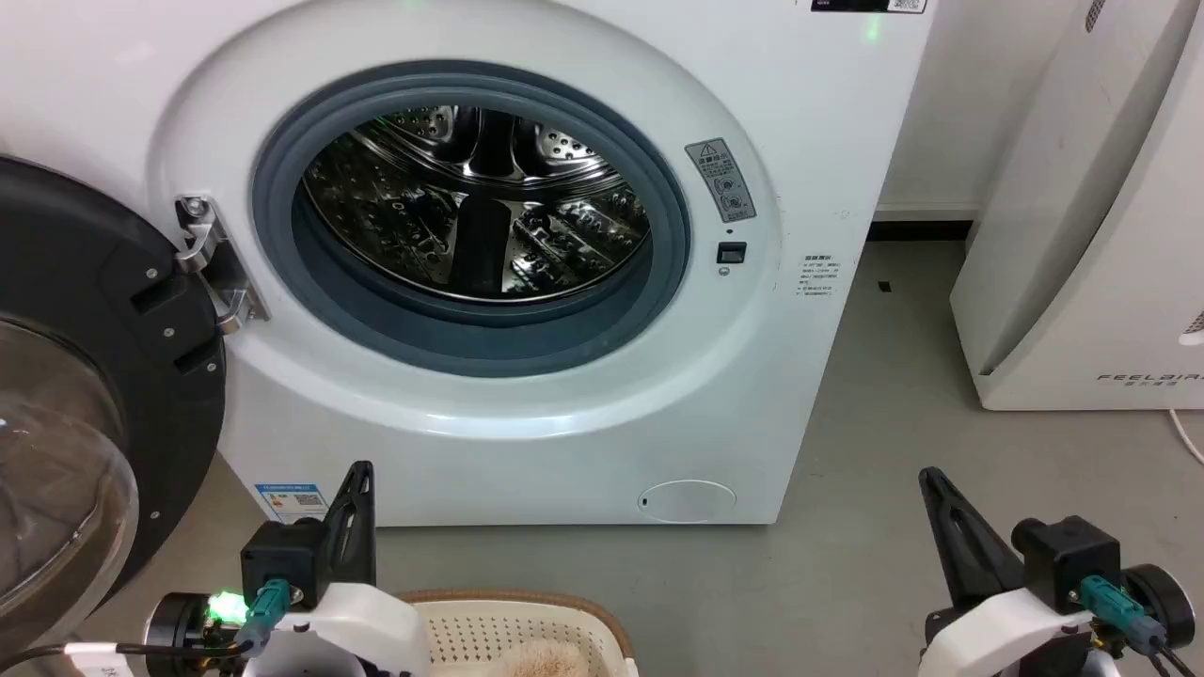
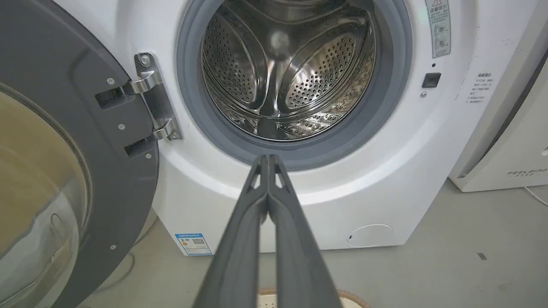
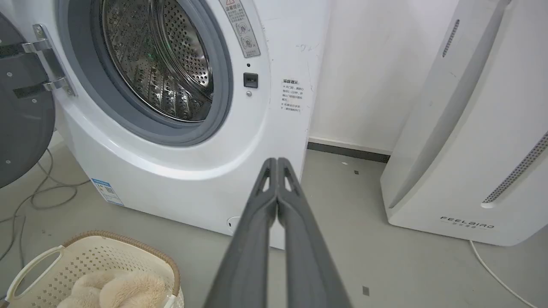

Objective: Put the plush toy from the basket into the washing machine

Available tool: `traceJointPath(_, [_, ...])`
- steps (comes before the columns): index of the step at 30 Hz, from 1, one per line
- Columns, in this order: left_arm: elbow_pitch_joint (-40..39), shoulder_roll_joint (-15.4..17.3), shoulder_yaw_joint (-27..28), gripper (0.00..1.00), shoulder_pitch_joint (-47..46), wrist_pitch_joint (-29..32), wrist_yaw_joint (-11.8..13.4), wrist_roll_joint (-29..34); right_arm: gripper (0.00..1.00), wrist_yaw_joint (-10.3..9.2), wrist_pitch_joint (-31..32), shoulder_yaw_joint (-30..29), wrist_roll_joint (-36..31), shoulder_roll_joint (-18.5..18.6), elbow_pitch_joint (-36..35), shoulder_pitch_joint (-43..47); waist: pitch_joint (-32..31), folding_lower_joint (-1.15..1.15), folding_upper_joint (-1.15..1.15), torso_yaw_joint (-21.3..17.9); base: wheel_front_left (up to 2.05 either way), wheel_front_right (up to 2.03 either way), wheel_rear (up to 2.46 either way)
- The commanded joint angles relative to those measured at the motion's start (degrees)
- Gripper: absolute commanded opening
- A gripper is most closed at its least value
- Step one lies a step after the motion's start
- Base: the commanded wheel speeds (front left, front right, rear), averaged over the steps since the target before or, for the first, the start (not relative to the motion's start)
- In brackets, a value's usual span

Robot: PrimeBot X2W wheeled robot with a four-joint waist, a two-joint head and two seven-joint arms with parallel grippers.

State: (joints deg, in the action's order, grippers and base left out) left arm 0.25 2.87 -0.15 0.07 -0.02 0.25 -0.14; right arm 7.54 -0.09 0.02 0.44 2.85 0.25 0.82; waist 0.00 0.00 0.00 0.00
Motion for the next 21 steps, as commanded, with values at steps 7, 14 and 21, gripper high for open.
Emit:
traceJointPath(7, [-0.2, 0.0, 0.1, 0.00, -0.1, 0.0, -0.2, 0.1, 0.00, -0.05, 0.1, 0.0, -0.4, 0.0, -0.2, -0.8, 0.0, 0.00, 0.00, 0.0, 0.00, 0.00, 0.00])
traceJointPath(14, [-0.2, 0.0, 0.1, 0.00, -0.1, 0.0, -0.2, 0.1, 0.00, -0.05, 0.1, 0.0, -0.4, 0.0, -0.2, -0.8, 0.0, 0.00, 0.00, 0.0, 0.00, 0.00, 0.00])
traceJointPath(21, [-0.2, 0.0, 0.1, 0.00, -0.1, 0.0, -0.2, 0.1, 0.00, -0.05, 0.1, 0.0, -0.4, 0.0, -0.2, -0.8, 0.0, 0.00, 0.00, 0.0, 0.00, 0.00, 0.00])
